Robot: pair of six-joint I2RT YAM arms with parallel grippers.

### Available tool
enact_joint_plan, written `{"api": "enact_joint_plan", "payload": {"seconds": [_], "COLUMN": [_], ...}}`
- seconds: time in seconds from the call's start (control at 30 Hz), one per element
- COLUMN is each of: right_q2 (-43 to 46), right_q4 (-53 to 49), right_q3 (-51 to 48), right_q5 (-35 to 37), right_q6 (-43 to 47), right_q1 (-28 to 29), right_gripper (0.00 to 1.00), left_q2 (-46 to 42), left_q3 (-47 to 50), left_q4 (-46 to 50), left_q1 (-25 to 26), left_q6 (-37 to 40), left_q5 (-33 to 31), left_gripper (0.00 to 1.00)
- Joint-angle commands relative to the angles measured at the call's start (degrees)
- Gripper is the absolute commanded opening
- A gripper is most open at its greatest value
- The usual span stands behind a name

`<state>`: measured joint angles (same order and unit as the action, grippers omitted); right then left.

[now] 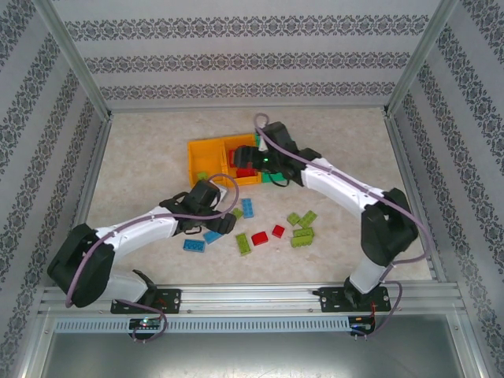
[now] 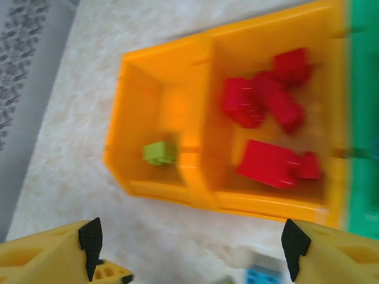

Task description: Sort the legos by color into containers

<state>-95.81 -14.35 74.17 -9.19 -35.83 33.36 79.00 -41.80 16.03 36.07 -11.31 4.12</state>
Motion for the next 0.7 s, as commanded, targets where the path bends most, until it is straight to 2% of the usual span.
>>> {"api": "enact_joint_plan", "payload": {"seconds": [0.0, 0.23, 0.4, 0.53, 0.67], "right_q2": [4.9, 15.34, 20.97, 24.39, 26.17], "right_q4": [-1.15, -2.42, -2.86, -3.53, -4.11], "right_q3": [-6.94, -18.76, -24.27, -27.41, -29.29], "right_q5": [4.22, 5.22, 4.81, 4.2, 3.68], "right_q6": [1.19, 1.95, 2.34, 2.92, 3.35], "right_q1": [-4.19, -12.1, -16.98, -19.95, -21.37], "right_gripper": [0.83, 0.85, 0.86, 0.86, 0.86], "left_q2": [2.41, 8.47, 12.56, 15.54, 18.2], "left_q3": [-2.67, -6.38, -8.71, -10.84, -12.33], "left_q4": [-0.21, 2.07, 2.39, 3.31, 3.89], "left_q1": [1.43, 3.38, 3.38, 3.39, 3.39], "left_q6": [4.19, 7.18, 7.78, 8.18, 8.67], "left_q5": [1.84, 0.62, 1.15, 0.94, 0.17], "left_gripper": [0.92, 0.9, 0.84, 0.83, 0.76]}}
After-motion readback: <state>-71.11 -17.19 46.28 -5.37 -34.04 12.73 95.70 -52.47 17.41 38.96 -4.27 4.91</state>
